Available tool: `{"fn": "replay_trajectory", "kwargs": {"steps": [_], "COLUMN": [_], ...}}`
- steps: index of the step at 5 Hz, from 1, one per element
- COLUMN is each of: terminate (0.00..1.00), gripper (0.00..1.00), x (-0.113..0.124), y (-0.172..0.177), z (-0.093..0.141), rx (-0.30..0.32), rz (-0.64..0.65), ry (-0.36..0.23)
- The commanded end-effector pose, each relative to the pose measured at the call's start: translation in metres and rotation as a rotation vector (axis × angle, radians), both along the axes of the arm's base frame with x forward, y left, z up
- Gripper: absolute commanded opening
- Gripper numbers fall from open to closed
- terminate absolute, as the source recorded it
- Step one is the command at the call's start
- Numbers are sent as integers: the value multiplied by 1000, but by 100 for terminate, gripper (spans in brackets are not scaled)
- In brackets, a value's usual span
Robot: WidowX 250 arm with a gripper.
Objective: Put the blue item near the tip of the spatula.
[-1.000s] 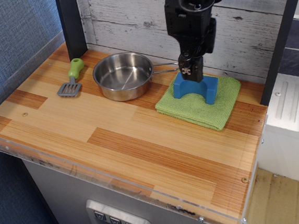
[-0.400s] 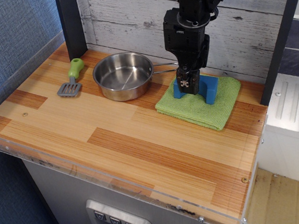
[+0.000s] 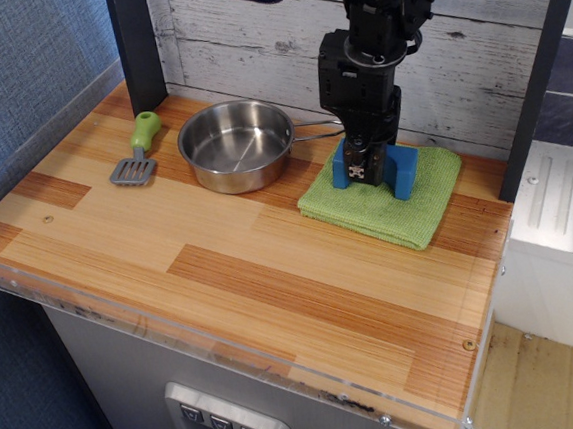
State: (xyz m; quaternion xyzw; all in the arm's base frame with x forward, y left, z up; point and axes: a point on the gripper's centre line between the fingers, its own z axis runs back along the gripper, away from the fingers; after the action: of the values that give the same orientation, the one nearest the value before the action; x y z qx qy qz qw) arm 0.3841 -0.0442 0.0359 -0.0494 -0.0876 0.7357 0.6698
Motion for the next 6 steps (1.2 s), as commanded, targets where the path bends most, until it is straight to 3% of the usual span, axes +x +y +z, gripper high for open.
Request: {"fn": "replay_trajectory", "kwargs": {"steps": [1,2,4,5,6], "terminate": [0,0,0,0,0], "gripper": [0,0,0,0,0], "x": [6,7,25,24,5], "y": [8,7,-2,-13,-11], "z": [5,8,45,71,94], "rx": [15,19,40,43,45], "rz": [-3,-26,-203,-267,-283], "ry": [-11,-21,-115,-169,-193]}}
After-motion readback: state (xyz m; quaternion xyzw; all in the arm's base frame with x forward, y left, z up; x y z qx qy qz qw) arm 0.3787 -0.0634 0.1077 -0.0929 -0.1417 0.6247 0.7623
